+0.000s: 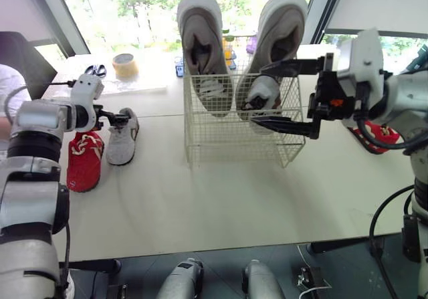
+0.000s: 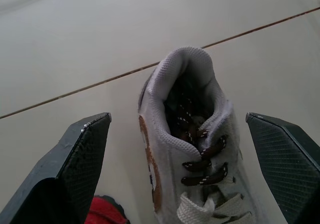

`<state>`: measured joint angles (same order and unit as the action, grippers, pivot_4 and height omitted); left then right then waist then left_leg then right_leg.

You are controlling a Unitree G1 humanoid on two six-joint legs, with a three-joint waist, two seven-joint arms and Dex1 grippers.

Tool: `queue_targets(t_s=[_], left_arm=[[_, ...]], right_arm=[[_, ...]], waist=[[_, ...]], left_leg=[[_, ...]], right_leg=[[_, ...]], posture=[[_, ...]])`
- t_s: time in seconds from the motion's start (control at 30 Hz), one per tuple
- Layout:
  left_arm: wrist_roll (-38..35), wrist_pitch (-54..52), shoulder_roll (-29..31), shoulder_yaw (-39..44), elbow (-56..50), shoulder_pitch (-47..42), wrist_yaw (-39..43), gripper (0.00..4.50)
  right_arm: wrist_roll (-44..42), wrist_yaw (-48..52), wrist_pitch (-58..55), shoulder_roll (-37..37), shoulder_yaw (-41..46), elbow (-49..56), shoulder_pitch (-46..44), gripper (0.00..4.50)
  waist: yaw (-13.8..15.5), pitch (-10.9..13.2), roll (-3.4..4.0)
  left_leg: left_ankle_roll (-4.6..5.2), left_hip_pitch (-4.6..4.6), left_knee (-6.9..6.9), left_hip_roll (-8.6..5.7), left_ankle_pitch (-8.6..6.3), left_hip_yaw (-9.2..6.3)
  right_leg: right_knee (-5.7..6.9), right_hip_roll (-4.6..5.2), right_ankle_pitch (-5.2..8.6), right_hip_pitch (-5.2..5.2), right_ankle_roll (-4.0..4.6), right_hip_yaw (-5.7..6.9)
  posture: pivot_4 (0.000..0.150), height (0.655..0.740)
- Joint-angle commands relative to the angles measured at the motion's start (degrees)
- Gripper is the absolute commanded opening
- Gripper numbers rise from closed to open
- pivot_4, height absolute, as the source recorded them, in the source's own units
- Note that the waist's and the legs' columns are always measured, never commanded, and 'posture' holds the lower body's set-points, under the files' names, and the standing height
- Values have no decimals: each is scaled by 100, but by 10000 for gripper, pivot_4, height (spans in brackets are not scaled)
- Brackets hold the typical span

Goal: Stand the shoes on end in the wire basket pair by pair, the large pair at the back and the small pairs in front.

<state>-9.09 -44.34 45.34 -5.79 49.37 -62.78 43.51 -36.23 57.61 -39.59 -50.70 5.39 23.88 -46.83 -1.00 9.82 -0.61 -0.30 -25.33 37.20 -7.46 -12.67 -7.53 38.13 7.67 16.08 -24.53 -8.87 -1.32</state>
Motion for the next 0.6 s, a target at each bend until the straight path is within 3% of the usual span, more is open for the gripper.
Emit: queue_targets(t_s=[0.03,0.4,0.5,0.6], left_arm=[[167,181,-23,144,114,-87,-46,45000],[467,912,-560,310,1570,-110,-462,45000],[458,961,-717,430,1842,-190,-546,36496],[473,1012,-828,537,2010,-259,-626,23342]], right_arm=[[-9,-60,27,-127,133,97,-32,44684],[0,-245,-47,-250,182,152,49,44684],[-16,-303,-86,-272,178,185,40,45000],[-36,-357,-121,-279,175,203,21,45000]], waist=[[-1,0,0],[4,-1,-1],[1,-3,1],[21,-9,8]], left_leg=[[0,0,0,0,0,0],[0,0,2,0,0,1],[0,0,3,0,0,1],[0,2,2,0,0,2]], right_leg=[[0,0,0,0,0,0],[2,1,0,0,0,0],[3,1,0,0,0,0],[6,1,0,0,0,0]], posture=[[1500,7400],[1500,7400],[1500,7400],[1500,7400]])
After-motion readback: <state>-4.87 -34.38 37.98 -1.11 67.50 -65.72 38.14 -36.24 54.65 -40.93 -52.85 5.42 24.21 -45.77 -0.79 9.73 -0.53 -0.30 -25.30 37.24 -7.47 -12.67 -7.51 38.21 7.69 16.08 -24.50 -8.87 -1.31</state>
